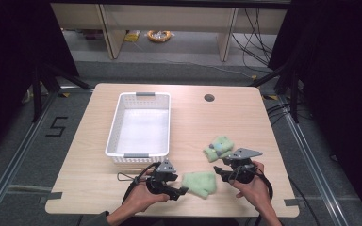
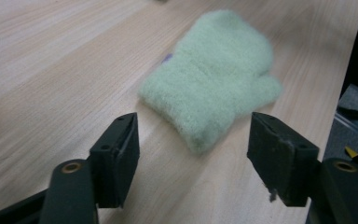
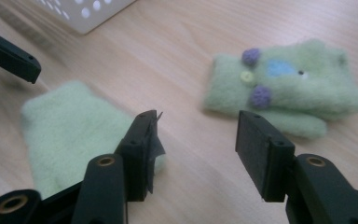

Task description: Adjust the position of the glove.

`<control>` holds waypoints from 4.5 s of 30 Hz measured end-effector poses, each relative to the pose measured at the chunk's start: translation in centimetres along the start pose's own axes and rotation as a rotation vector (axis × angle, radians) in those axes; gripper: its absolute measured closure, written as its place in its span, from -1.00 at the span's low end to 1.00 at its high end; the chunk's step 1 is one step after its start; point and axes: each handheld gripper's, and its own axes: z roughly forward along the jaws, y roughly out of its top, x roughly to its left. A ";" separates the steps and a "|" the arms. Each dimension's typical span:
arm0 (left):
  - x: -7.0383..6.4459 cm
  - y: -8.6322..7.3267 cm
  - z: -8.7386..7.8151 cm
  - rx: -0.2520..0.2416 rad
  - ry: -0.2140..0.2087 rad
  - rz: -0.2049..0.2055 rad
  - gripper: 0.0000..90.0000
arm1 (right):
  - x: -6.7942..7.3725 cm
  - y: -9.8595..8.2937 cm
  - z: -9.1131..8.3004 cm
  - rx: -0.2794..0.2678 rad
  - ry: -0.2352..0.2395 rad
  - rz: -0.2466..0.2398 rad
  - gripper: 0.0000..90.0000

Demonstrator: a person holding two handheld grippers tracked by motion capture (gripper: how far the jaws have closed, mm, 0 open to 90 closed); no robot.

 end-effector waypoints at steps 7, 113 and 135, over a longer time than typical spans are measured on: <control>0.3 -0.7 -1.1 -0.027 0.006 -0.037 -0.33 | -1.0 0.6 0.0 -0.020 -0.029 0.023 0.08; -0.2 -3.6 -3.2 -0.061 0.071 -0.003 -0.49 | -2.7 4.1 -0.4 -0.108 -0.035 0.017 0.87; -0.1 -3.6 -3.4 -0.051 0.088 0.015 -0.49 | 5.2 1.7 -3.2 -0.104 0.012 -0.007 0.86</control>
